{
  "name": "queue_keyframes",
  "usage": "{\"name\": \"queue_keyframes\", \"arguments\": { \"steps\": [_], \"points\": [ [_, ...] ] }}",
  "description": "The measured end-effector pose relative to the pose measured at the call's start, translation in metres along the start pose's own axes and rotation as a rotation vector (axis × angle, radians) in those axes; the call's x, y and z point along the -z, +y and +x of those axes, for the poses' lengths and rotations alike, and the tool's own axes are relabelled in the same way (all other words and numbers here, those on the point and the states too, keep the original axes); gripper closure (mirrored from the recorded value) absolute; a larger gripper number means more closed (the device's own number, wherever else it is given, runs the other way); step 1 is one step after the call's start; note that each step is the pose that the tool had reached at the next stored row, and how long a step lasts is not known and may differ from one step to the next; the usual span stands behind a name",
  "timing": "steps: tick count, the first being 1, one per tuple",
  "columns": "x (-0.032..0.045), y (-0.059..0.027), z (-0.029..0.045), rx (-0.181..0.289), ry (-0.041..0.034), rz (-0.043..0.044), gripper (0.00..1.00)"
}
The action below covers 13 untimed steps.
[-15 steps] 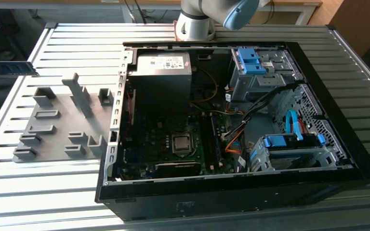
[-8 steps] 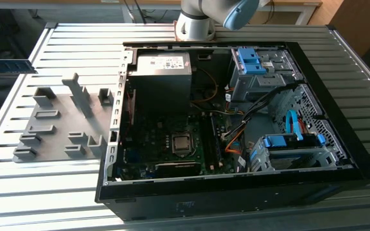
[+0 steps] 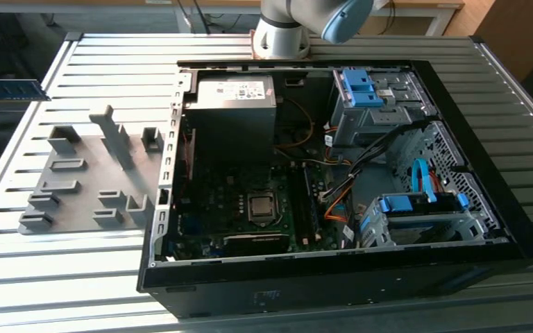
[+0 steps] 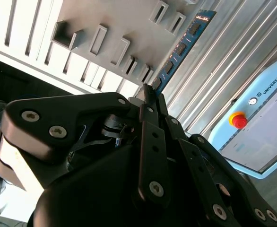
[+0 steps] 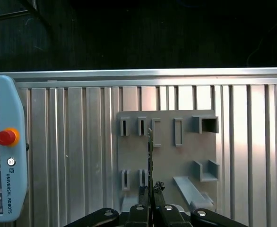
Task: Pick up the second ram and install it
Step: 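Pick up the second ram and move it above second insertion slot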
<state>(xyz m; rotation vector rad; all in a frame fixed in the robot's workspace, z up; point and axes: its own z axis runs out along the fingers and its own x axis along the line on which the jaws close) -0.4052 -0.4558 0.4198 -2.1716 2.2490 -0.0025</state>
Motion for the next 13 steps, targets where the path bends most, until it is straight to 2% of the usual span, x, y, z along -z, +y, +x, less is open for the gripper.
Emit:
{"name": "queue_keyframes", "arguments": {
  "steps": [13],
  "points": [
    [0.0127,-0.0001,-0.0001,0.0,0.0,0.0,0.86]
  ]
}}
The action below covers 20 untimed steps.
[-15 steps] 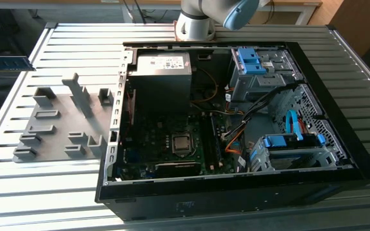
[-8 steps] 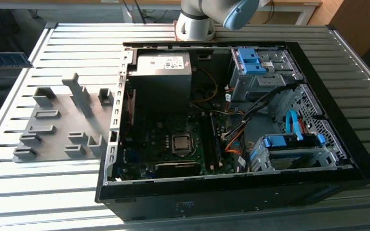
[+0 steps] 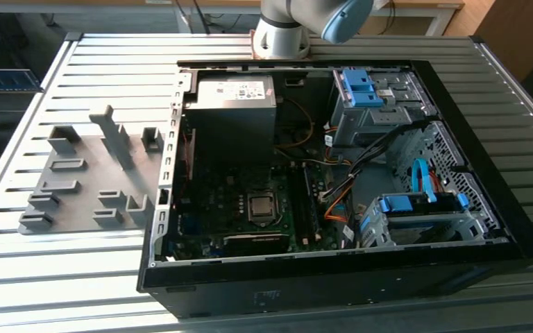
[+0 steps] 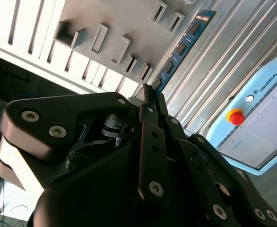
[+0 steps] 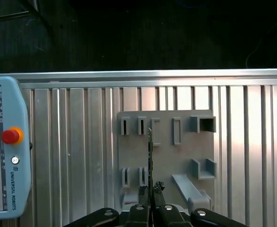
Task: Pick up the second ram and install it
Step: 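Pick up the second ram and move it above second insertion slot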
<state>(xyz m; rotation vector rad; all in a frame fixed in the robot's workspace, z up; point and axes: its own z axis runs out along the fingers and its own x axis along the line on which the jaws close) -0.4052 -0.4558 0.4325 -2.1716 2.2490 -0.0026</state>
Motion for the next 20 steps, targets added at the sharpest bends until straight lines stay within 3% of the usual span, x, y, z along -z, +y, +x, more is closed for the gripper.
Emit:
{"name": "queue_keyframes", "arguments": {
  "steps": [4,9,20],
  "points": [
    [0.0053,0.0,0.0,0.0,0.0,0.0,0.86],
    [0.0058,-0.0013,-0.0001,0.0,0.0001,-0.0003,0.86],
    [0.0053,-0.0265,-0.001,0.0,0.0,-0.0004,0.86]
  ]
}}
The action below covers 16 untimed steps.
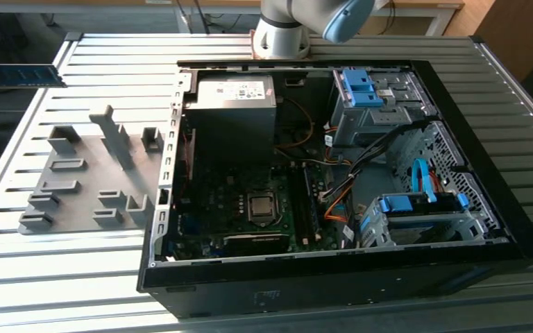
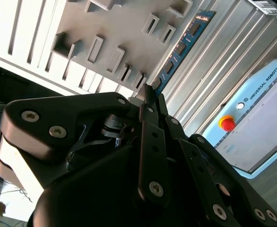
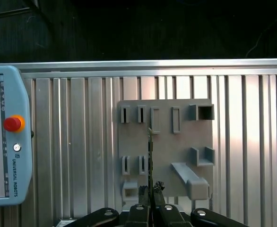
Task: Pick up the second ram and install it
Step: 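Pick up the second ram and move it above second insertion slot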
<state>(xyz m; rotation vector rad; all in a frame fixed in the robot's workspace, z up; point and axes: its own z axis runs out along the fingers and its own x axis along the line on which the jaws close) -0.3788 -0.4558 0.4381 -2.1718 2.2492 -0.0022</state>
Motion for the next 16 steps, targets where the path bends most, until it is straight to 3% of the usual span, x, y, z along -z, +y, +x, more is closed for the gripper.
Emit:
{"name": "queue_keyframes", "arguments": {
  "steps": [4,16],
  "points": [
    [-0.0001,-0.0105,-0.0004,0.0,0.0,-0.0001,0.86],
    [-0.0003,-0.0201,-0.0007,0.0,0.0,0.0,0.86]
  ]
}}
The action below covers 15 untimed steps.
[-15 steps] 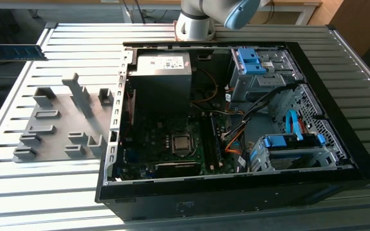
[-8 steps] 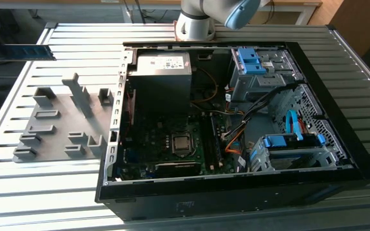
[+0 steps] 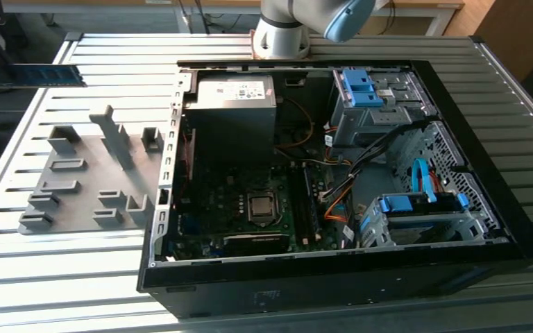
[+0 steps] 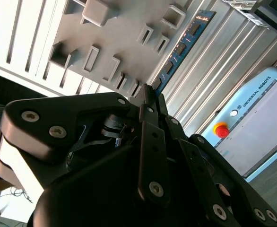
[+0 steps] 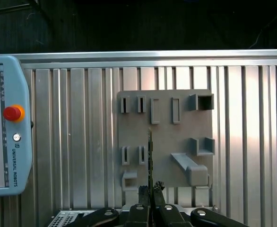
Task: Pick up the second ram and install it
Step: 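Pick up the second ram and move it above second insertion slot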
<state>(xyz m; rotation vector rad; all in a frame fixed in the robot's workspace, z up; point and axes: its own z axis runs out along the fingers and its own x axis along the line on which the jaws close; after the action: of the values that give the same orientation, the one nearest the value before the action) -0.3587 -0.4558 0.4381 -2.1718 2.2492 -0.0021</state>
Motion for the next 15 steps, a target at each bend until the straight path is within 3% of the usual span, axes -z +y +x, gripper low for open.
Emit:
{"name": "queue_keyframes", "arguments": {
  "steps": [15],
  "points": [
    [-0.0001,-0.0091,-0.0003,0.0,0.0,-0.0003,0.86]
  ]
}}
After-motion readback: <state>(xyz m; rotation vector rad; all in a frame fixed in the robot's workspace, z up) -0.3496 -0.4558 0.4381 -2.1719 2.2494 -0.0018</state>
